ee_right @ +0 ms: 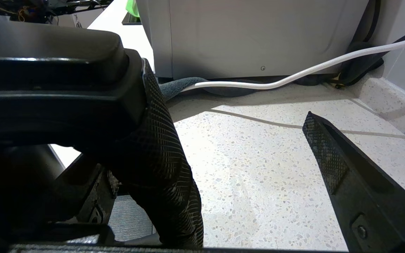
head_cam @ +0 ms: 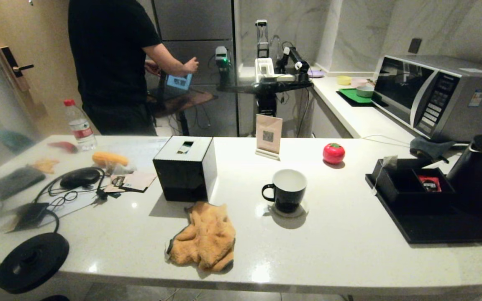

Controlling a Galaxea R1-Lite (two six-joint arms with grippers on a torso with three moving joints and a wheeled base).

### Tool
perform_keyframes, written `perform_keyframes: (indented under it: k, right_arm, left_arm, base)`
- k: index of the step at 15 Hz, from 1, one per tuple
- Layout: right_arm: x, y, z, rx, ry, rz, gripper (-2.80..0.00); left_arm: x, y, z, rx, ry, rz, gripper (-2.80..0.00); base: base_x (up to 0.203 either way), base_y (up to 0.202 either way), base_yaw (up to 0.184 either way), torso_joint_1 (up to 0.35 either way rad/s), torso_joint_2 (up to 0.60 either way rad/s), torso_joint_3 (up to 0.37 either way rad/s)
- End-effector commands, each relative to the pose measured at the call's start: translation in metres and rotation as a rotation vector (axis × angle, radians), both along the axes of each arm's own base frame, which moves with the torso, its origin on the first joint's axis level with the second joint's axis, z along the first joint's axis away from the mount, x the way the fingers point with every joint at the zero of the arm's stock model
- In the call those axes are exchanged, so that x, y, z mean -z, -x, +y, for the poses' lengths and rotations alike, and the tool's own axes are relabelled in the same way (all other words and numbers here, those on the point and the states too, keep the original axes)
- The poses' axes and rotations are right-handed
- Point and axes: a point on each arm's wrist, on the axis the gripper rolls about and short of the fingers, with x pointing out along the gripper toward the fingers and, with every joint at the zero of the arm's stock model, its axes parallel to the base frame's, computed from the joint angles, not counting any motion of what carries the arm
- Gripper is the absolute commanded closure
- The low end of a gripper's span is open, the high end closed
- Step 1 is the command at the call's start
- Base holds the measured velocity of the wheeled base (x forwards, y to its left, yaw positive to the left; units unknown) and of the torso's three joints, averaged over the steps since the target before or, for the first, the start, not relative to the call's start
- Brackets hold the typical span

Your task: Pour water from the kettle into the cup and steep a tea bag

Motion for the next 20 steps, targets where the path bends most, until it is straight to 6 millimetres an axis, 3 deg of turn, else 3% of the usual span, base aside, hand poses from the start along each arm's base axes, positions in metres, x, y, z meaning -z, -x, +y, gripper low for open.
perform_keyframes:
  k: [1,2,20]
  right_arm:
    - [0.0000,0.0000,0.0000,-0.004,0.007,-0.003,-1.98]
    - [0.0008,0.0000,-0.0001,-0.004,0.006,-0.002,0.00]
    - [-0.0044,0.0012,0.0001,-0.003,0.010,-0.007,0.00]
  left_arm:
    - [0.0000,-0.0001,0.0000,0.000,0.000,0.001,0.00]
    - [0.0000,-0.0001,0.0000,0.000,0.000,0.001,0.00]
    - [0.0000,-0.0001,0.0000,0.000,0.000,0.001,0.00]
  base:
    - [0.000,0.000,0.000,0.000,0.00,0.000]
    - [0.000,0.000,0.000,0.000,0.00,0.000]
    - [0.000,0.000,0.000,0.000,0.00,0.000]
